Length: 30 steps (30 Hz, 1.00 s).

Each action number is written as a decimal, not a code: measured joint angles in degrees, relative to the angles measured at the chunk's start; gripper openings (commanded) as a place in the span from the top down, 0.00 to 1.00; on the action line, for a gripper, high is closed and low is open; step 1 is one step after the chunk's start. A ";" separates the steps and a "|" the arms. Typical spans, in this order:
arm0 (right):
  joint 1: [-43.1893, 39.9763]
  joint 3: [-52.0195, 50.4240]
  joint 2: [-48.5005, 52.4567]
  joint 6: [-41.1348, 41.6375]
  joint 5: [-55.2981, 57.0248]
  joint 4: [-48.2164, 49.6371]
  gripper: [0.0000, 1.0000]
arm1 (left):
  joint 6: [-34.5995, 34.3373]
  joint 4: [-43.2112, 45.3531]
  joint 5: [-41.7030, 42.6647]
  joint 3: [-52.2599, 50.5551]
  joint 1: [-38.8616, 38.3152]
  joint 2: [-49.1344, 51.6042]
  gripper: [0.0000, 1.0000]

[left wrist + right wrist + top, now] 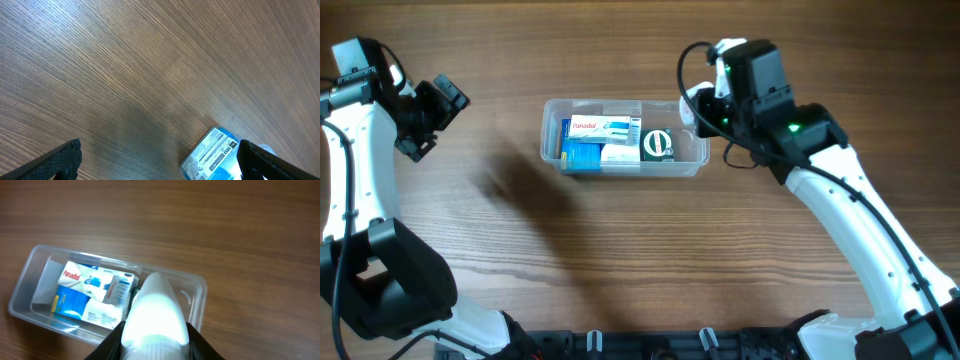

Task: Pack container
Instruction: 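Carry the bottle over the container and lower it beside the tin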

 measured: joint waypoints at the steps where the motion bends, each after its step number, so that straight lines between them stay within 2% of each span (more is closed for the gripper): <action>1: 0.39 0.00 0.61 0.39 0.00 0.15 0.70 | 0.00 0.00 0.00 0.00 0.00 0.00 0.00; 18: 4.50 0.00 16.74 1.64 7.78 1.92 0.69 | 0.00 0.00 0.00 0.00 0.00 0.00 0.00; 30: 4.50 0.00 18.43 1.84 10.36 3.23 0.69 | 0.00 0.00 0.00 0.00 0.00 0.00 0.00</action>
